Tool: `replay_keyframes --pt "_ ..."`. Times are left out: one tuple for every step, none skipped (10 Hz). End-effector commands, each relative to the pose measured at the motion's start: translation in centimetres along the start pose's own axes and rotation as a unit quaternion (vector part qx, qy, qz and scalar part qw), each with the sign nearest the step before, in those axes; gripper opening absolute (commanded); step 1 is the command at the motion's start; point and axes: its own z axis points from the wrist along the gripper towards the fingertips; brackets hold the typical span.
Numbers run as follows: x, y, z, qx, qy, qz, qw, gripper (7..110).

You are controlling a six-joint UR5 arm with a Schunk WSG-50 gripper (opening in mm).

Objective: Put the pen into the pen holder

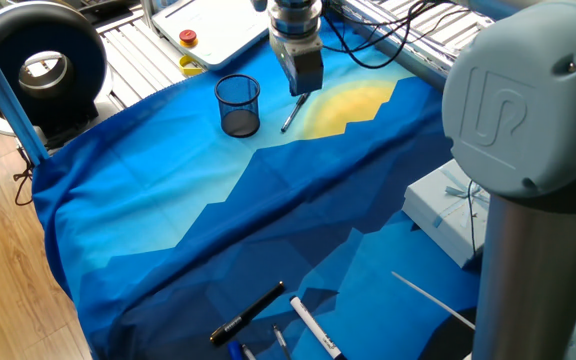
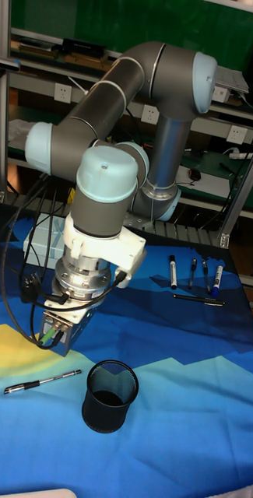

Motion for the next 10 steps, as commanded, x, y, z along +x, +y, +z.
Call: replay_keyframes --pt "0.3 -0.2 -0.1 0.004 0.003 -0.009 0.9999 7" --pt "1.2 -0.3 -0.1 0.004 0.022 -0.033 0.9992 7" --pt "2.2 -0.5 0.0 0.004 0.037 -0.058 0.9976 7" --pt "3.1 -0.9 0.7 0.003 0.038 -0.077 0.9963 7" --pt "4.1 -1.6 1.4 0.005 0.041 -0.099 0.9942 7" --pt "5.3 -2.4 2.2 0.013 0.048 -0.128 0.9906 7" --pt "6.4 -3.6 2.8 0.026 0.062 -0.163 0.9844 7" --pt "7.1 -5.0 3.2 0.043 0.075 -0.199 0.9763 7" --pt "6.7 -6.1 3.5 0.060 0.073 -0.215 0.9720 7" --pt "6.1 -7.0 3.9 0.073 0.062 -0.215 0.9718 7"
